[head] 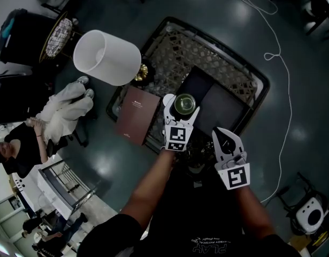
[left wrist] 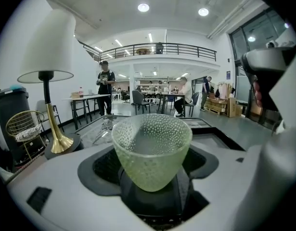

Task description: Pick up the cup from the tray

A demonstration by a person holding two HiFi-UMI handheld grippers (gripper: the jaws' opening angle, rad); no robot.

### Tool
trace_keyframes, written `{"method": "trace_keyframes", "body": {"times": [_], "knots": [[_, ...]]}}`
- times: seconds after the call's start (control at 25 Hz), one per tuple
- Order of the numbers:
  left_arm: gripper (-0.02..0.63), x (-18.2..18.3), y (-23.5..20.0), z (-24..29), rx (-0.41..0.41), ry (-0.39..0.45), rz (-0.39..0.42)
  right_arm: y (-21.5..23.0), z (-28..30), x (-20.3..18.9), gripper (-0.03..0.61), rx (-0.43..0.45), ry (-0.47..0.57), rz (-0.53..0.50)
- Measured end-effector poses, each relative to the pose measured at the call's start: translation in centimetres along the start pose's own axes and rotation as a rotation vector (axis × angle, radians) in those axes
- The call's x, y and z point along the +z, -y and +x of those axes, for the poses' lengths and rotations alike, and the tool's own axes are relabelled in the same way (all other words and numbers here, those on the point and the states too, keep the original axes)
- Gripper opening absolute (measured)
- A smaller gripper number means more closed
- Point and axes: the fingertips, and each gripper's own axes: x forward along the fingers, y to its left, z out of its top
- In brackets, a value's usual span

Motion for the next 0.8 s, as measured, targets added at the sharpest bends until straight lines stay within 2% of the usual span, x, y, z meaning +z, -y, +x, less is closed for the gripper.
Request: {"method": "trace_keyframes", "body": {"times": [0.4,0.8], "knots": [[0.377,0.7,0.3,-0.5,-0.024,0.018,0.006,-0.3,0.1,0.0,0.011,-0.002,-0.005,-0.006],[0.377,3.0,1.3,-3.6,-0.052,0.057,-0.012,-0.8,0.5,1.6,0.011,-0.007,0.046,-0.032]]}}
